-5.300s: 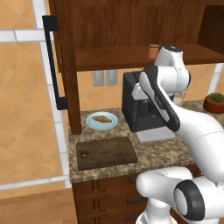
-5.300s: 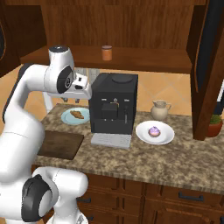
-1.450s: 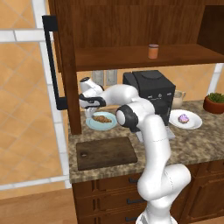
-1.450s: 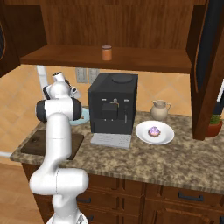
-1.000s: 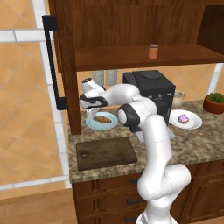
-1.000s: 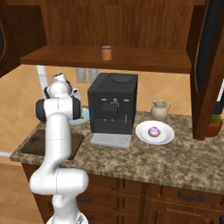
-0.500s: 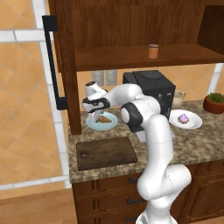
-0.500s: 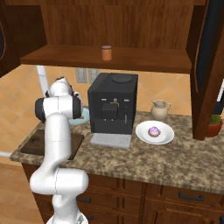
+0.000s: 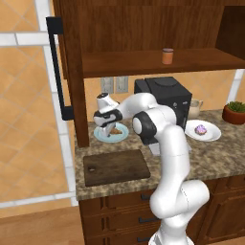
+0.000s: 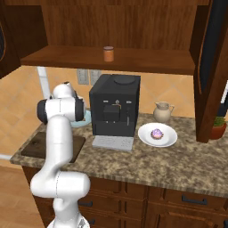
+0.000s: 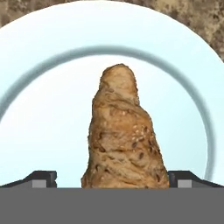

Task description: From the different types of pastries on the counter, select a croissant and place it on the cutting board. Then retrieve a jar of jam from the cabinet and place it alongside the croissant on the cutting board.

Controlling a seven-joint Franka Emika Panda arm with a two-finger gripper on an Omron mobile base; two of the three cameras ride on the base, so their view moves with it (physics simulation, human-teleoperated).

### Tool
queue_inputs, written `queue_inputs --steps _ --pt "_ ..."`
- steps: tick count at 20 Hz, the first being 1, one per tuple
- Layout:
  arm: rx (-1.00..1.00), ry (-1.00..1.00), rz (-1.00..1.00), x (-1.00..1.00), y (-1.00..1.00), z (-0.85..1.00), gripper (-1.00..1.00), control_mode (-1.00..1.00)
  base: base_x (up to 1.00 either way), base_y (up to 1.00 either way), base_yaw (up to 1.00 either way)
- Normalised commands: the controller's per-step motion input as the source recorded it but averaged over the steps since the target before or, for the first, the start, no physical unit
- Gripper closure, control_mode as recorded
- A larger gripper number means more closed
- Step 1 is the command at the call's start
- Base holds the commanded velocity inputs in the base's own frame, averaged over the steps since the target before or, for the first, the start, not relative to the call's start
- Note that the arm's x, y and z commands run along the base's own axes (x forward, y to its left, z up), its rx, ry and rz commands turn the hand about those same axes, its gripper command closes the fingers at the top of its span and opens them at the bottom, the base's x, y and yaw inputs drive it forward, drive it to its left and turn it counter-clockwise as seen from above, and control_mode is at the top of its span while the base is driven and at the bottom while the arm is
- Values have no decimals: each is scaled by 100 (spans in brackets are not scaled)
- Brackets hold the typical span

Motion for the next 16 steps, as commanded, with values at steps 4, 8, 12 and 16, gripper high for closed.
queue_inputs --steps 4,8,12,16 --pt "0 0 0 6 0 -10 100 -100 0 0 0" --pt "0 0 0 0 0 0 100 -100 0 0 0" --pt "3 0 0 -11 -15 0 100 -100 0 0 0" --pt "0 0 1 -58 -1 28 100 -100 0 0 0"
